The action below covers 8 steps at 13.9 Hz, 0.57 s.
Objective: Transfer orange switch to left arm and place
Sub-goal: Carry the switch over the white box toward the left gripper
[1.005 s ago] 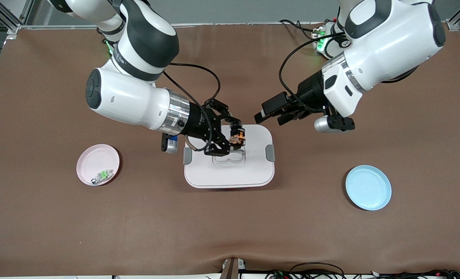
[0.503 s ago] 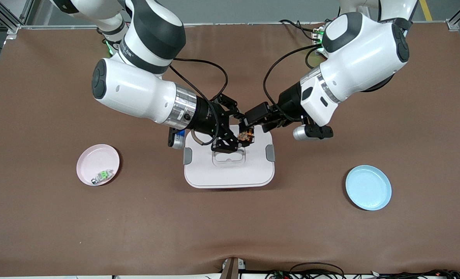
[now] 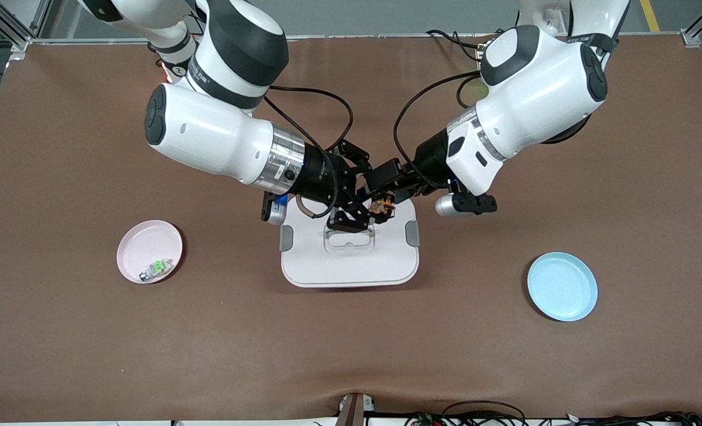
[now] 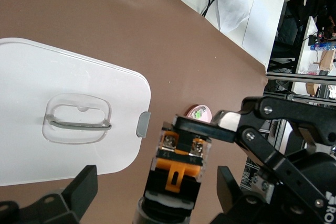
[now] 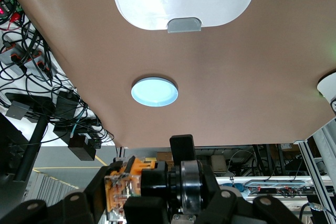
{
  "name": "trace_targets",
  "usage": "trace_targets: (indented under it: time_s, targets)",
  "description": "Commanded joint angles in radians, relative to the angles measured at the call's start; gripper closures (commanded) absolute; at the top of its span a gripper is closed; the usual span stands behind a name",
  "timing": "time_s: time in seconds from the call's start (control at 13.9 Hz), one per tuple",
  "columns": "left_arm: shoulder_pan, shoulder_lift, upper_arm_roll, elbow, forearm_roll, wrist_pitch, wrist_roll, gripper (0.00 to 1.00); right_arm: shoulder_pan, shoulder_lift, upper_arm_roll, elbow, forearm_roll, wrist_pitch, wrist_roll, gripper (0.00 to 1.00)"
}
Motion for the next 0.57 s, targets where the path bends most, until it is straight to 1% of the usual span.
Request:
trace_targets:
  time_s: [0.0, 0.14, 0.5]
  targets:
    - [-0.003, -0.010, 0.000, 0.003, 0.086, 0.003, 0.019, 0.00, 0.006, 0.028, -0.003, 0.050, 0.019, 0.002, 0.017, 1.00]
    - [-0.003, -0.013, 0.000, 0.005, 0.121, 0.000, 0.024, 0.00, 0.006, 0.028, -0.003, 0.050, 0.019, 0.002, 0.017, 1.00]
    - [-0.002, -0.022, -0.002, 0.008, 0.121, -0.026, 0.024, 0.00, 0.006, 0.028, -0.004, 0.048, 0.019, 0.011, 0.012, 1.00]
